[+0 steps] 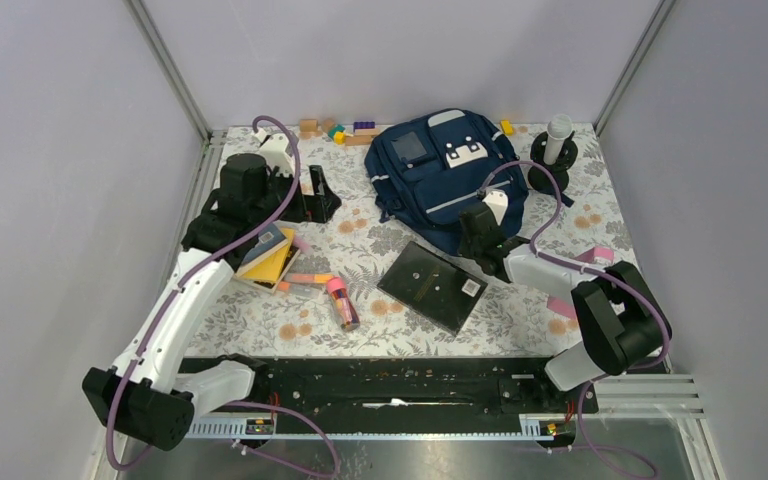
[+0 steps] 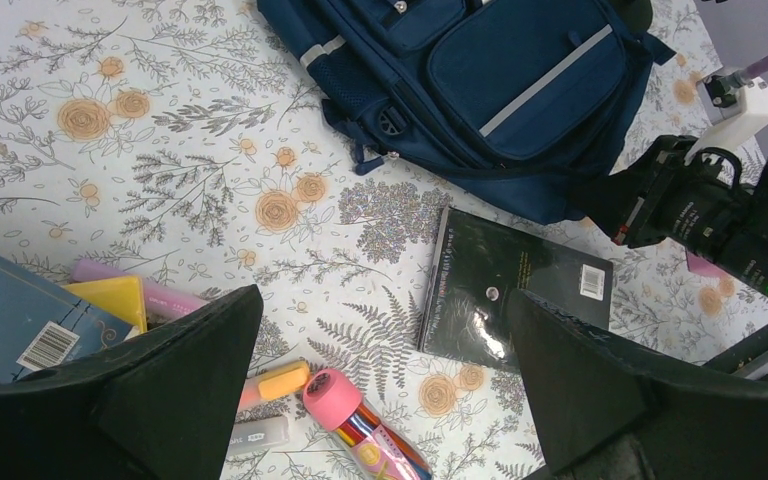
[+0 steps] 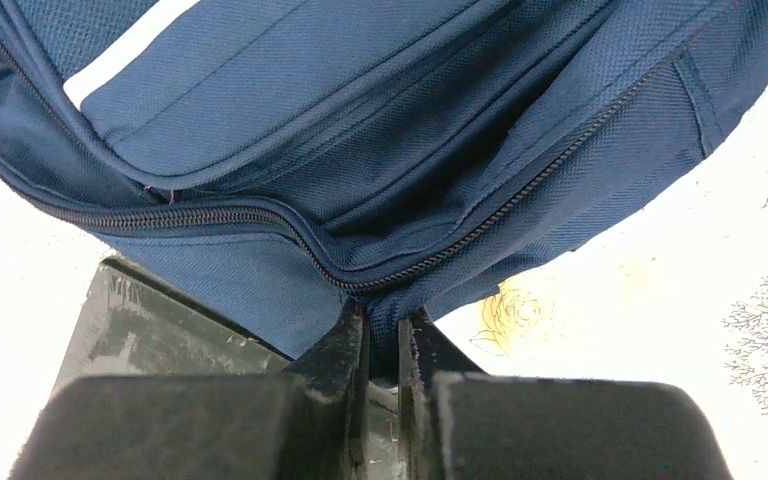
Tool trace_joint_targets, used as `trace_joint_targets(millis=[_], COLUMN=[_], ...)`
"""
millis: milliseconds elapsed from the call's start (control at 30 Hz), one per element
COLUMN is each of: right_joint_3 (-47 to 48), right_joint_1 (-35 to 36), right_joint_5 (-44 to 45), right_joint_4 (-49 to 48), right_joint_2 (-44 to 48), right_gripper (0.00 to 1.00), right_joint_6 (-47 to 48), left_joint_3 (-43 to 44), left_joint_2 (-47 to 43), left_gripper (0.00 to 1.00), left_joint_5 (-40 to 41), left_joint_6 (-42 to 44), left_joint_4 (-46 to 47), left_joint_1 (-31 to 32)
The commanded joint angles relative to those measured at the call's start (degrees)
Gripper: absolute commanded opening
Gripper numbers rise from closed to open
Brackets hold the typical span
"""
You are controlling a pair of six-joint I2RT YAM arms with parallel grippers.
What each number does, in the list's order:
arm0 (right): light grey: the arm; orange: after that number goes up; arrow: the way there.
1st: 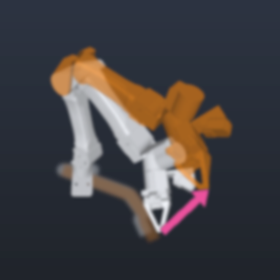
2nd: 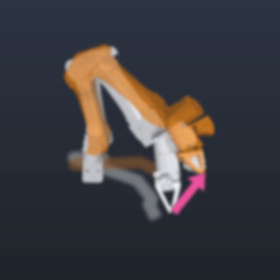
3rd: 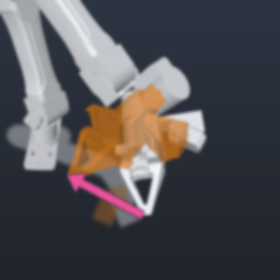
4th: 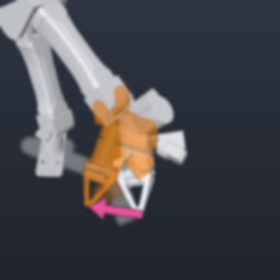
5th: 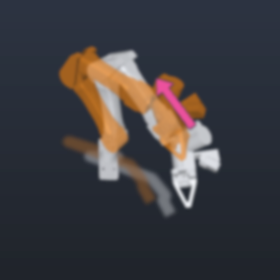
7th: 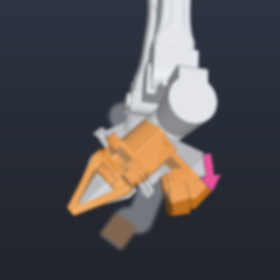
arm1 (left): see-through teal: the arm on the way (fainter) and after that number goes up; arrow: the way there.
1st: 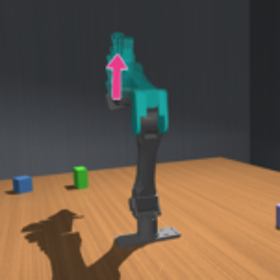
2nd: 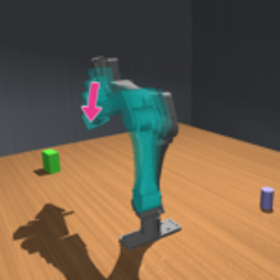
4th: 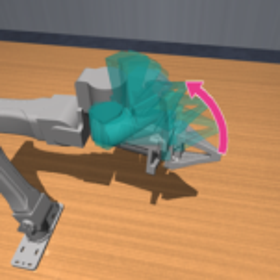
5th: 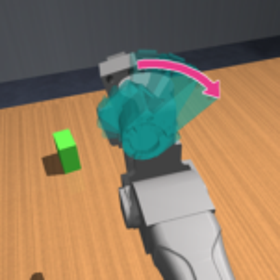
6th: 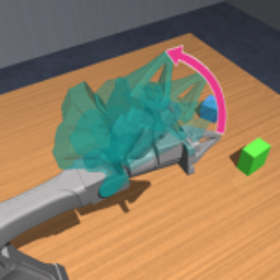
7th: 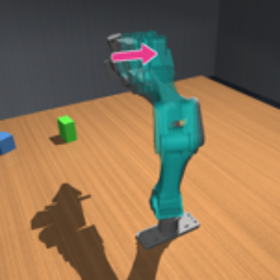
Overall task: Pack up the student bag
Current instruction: Unzip the student bag at the center of the board.
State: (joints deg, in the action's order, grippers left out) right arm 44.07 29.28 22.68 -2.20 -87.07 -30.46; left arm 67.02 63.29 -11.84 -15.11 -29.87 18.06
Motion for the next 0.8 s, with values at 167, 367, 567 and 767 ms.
trace_joint_targets(millis=[167,367,567,767], right_joint_3=[0.6,-1.2,-7.7,-13.1], right_joint_1=[-0.4,0.9,3.8,3.8], right_joint_5=[-7.7,-13.7,-12.9,-14.1], right_joint_4=[1.0,12.4,18.9,20.3], right_joint_2=[14.0,23.7,34.7,41.3], right_gripper=[0.00,0.00,0.00,0.00], right_joint_6=[5.6,6.6,2.8,-1.2], left_joint_3=[0.0,-0.3,-1.9,-6.0], left_joint_2=[0.9,1.7,1.9,1.4], left_gripper=[0.99,0.99,0.99,0.99], left_joint_5=[-2.8,-3.8,-6.8,-3.4], left_joint_6=[-0.5,-1.5,-2.5,-1.7], left_joint_4=[2.8,3.1,5.8,9.2], left_joint_1=[-0.1,-0.1,1.1,6.2])
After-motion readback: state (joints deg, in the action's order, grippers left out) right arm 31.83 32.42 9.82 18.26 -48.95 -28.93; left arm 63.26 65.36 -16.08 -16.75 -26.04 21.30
